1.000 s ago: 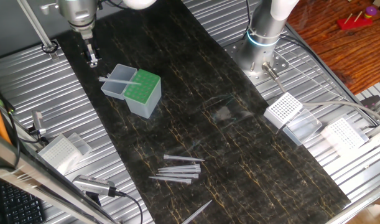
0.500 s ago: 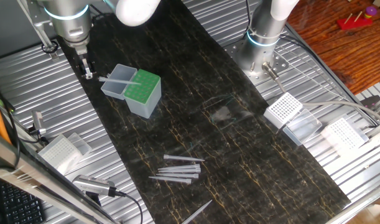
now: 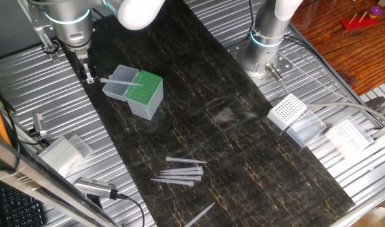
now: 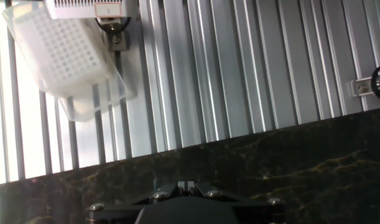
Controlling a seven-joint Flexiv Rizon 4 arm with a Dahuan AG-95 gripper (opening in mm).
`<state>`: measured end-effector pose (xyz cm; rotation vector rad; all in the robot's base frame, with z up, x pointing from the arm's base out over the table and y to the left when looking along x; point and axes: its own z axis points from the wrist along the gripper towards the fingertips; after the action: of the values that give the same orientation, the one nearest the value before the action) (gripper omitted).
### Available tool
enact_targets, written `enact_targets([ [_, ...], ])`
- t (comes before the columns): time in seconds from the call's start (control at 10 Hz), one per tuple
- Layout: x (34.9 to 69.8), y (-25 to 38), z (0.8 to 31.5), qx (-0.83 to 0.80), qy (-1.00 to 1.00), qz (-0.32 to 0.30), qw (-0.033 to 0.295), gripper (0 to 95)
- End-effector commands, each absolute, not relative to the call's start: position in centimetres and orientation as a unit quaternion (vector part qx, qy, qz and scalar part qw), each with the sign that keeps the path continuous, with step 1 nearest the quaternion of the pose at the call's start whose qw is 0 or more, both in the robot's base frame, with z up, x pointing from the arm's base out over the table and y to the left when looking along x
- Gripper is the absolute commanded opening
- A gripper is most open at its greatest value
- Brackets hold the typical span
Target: Insert a large pipette tip into the holder for large pipette tips
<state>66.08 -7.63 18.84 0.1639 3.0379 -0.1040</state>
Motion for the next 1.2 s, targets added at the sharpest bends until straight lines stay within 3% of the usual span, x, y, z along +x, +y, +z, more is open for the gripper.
enact_targets([
  [0.1,66.2,-7.4,18.7,0.061,0.997,-0.028,0.047,0.0],
  [0.8,65.4,-5.5,19.2,0.090,0.996,-0.001,0.017,0.0],
  [1.2,64.8,-5.1,18.6,0.088,0.996,0.002,0.017,0.0],
])
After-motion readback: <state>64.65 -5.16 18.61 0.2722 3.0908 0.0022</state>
